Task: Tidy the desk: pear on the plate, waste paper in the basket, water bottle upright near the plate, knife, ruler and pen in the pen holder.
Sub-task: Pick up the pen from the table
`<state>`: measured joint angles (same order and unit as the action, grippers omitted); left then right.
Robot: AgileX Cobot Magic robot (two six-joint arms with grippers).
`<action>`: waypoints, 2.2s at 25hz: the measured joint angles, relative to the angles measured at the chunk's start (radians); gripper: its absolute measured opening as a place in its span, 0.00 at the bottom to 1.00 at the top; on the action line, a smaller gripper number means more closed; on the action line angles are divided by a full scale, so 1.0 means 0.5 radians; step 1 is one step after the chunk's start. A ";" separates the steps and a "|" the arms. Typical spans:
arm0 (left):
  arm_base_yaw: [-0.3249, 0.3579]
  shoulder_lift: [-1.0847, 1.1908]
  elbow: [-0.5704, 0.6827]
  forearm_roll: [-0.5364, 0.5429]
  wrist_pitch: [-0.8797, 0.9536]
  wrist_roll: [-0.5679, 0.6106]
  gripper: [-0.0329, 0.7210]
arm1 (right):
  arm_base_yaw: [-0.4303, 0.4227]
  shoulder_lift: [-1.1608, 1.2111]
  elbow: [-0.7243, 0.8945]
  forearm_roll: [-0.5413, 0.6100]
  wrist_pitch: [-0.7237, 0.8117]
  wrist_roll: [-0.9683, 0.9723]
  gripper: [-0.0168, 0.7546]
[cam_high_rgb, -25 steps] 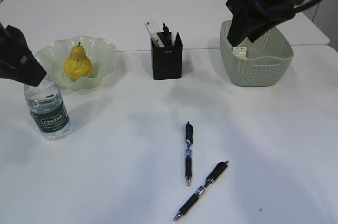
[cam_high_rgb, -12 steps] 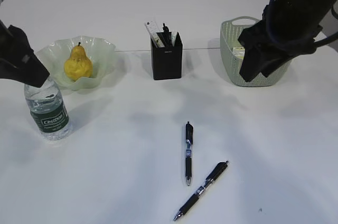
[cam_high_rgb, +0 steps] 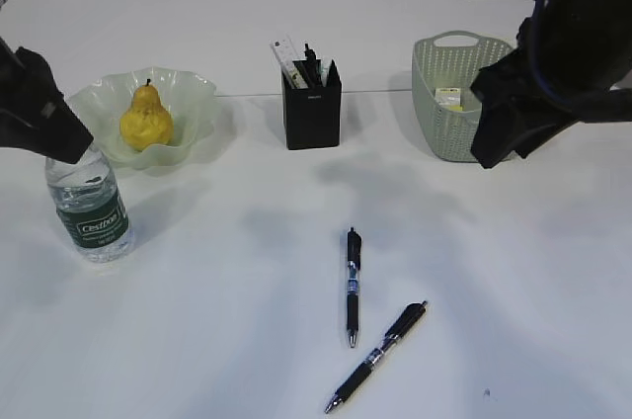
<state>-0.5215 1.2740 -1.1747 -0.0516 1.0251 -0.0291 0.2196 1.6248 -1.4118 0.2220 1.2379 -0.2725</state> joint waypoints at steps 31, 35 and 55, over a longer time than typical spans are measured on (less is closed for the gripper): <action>0.000 0.000 0.000 -0.128 -0.153 0.000 0.34 | 0.000 -0.239 0.140 0.005 0.000 0.234 0.50; 0.000 0.056 0.000 -0.264 -0.225 0.000 0.35 | 0.000 -0.239 0.140 -0.135 0.000 0.243 0.50; -0.286 0.527 -0.126 -0.612 -0.378 0.265 0.36 | 0.000 -0.239 0.140 -0.407 0.000 0.269 0.50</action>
<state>-0.6642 1.5377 -1.2377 -0.3576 0.8362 0.1035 0.2196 1.5052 -1.3420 0.0183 1.2379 -0.1380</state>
